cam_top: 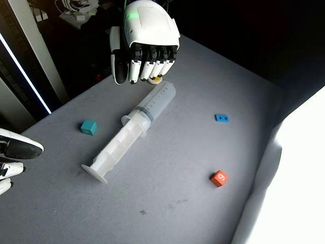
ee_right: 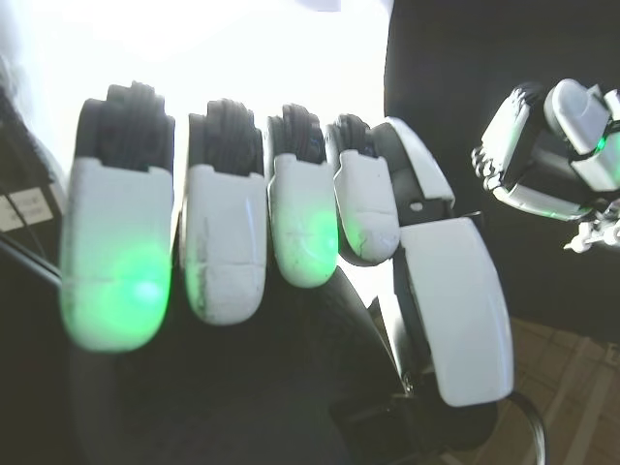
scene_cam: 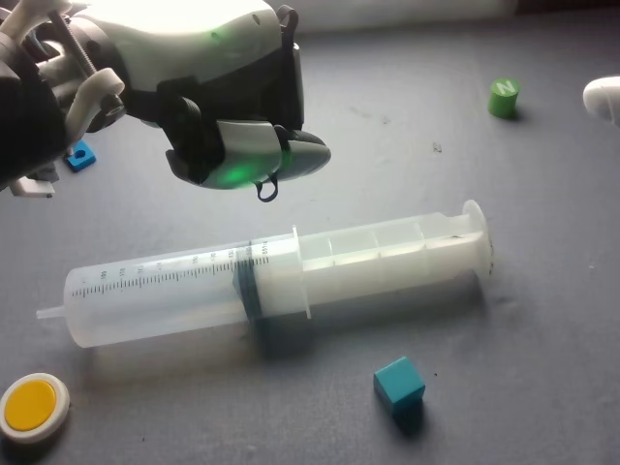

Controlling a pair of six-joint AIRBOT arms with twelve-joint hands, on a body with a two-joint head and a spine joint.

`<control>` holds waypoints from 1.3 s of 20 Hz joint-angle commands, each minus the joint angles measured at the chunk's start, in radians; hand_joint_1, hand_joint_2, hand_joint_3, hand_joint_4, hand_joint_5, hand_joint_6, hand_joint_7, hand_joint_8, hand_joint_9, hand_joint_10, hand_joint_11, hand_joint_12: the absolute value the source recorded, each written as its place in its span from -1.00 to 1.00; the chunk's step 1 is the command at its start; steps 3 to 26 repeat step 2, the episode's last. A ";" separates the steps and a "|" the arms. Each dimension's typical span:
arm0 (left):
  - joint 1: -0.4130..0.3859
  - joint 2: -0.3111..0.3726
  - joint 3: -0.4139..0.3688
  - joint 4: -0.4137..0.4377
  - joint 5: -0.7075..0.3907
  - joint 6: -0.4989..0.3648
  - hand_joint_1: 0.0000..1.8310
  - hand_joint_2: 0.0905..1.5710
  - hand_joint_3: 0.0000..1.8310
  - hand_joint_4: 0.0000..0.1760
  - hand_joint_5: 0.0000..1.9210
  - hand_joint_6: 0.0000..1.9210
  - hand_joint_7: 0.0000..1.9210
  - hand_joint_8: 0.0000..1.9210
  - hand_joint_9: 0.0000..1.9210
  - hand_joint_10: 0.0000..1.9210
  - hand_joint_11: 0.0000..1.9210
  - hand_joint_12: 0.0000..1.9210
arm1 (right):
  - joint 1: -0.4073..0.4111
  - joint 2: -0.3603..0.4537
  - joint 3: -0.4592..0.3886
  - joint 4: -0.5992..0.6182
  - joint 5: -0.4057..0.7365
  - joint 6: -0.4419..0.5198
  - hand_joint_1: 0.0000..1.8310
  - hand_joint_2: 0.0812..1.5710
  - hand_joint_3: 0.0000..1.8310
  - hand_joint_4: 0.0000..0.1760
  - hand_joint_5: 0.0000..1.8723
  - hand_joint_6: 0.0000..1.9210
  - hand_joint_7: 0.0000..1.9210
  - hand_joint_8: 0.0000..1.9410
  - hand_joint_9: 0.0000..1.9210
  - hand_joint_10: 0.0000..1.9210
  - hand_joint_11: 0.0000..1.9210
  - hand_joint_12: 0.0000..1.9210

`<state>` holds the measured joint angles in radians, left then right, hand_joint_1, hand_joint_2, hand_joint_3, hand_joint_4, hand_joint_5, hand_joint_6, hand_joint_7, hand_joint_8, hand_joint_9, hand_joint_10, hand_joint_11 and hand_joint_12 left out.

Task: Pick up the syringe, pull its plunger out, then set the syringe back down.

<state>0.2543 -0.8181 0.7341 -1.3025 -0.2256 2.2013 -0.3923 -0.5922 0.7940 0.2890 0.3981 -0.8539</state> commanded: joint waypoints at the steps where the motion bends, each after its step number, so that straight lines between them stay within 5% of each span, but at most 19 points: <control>1: -0.017 0.002 -0.001 0.015 -0.034 -0.001 0.24 0.80 -0.98 -0.14 0.65 1.00 0.70 1.00 0.73 1.00 0.69 1.00 | 0.009 0.004 0.000 -0.003 0.108 0.006 0.07 0.84 -1.00 -1.00 0.69 1.00 0.86 1.00 0.93 1.00 1.00 1.00; 26: -0.017 0.002 0.000 0.015 -0.036 -0.001 0.24 0.80 -0.98 -0.12 0.68 1.00 0.70 1.00 0.73 1.00 0.71 1.00 | 0.010 0.004 -0.002 -0.003 0.112 0.006 -0.03 0.88 -0.98 -1.00 0.70 1.00 0.87 1.00 0.93 1.00 1.00 1.00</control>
